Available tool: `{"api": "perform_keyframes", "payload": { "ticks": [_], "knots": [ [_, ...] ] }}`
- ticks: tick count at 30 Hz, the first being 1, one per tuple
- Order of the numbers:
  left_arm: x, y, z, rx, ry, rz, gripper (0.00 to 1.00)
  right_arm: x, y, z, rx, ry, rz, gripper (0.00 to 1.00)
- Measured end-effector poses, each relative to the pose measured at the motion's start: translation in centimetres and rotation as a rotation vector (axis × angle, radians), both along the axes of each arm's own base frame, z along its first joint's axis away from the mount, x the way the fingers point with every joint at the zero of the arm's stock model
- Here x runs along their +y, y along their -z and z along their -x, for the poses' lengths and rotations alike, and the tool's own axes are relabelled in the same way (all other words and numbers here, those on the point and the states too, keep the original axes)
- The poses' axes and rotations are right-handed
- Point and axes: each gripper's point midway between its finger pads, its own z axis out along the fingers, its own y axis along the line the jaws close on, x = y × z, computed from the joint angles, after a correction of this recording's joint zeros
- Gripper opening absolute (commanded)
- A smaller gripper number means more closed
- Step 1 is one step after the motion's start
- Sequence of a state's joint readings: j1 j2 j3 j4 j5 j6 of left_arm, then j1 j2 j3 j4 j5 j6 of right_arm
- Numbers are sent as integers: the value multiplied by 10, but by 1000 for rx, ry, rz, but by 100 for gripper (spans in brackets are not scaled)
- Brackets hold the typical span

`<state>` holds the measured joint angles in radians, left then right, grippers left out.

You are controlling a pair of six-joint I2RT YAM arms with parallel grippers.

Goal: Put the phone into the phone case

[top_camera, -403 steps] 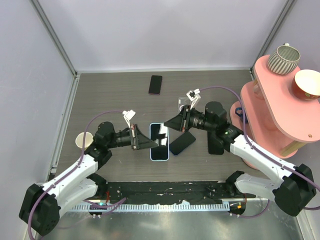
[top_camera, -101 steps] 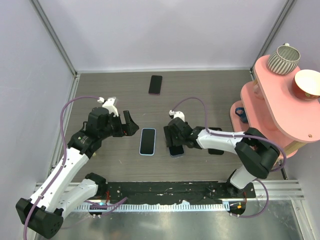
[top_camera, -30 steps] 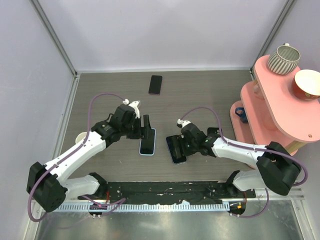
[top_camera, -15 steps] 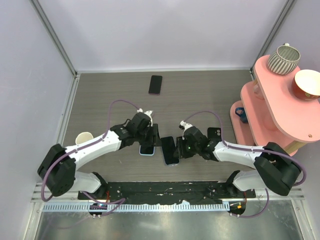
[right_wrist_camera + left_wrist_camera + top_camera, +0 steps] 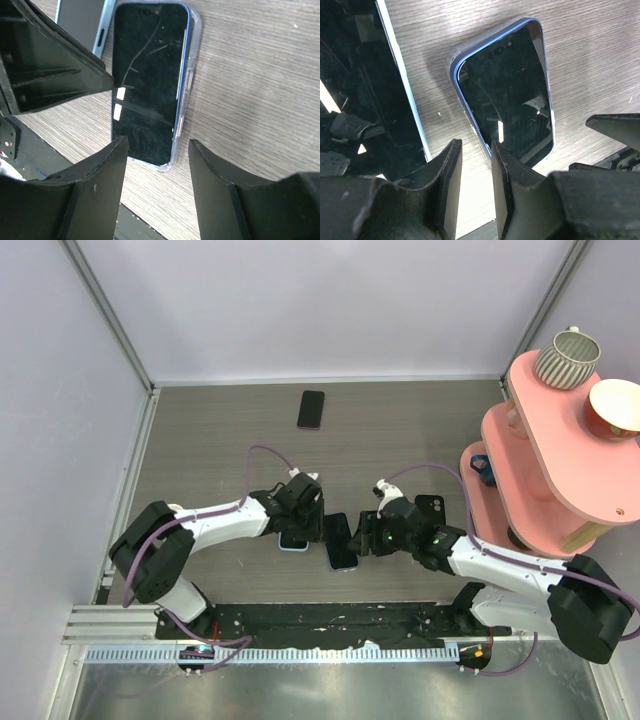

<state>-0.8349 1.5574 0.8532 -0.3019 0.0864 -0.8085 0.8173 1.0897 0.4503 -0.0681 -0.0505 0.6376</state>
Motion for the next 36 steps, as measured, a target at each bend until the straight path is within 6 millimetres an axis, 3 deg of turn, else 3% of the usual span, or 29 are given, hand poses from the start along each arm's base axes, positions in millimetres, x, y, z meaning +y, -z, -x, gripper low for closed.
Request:
{"api": "perform_keyframes", "payload": {
  "ticks": [9, 15, 23, 36],
  "knots": [
    [-12, 9, -5, 4, 9, 22, 22, -9, 22, 8, 34, 3, 39, 61],
    [-17, 7, -7, 6, -2, 47, 15, -5, 32, 7, 51, -7, 41, 67],
    [-25, 9, -6, 13, -18, 106, 13, 15, 28, 5, 68, -26, -45, 72],
    [-25, 10, -5, 25, -79, 219, 12, 17, 24, 2, 123, 81, -141, 70]
  ]
}}
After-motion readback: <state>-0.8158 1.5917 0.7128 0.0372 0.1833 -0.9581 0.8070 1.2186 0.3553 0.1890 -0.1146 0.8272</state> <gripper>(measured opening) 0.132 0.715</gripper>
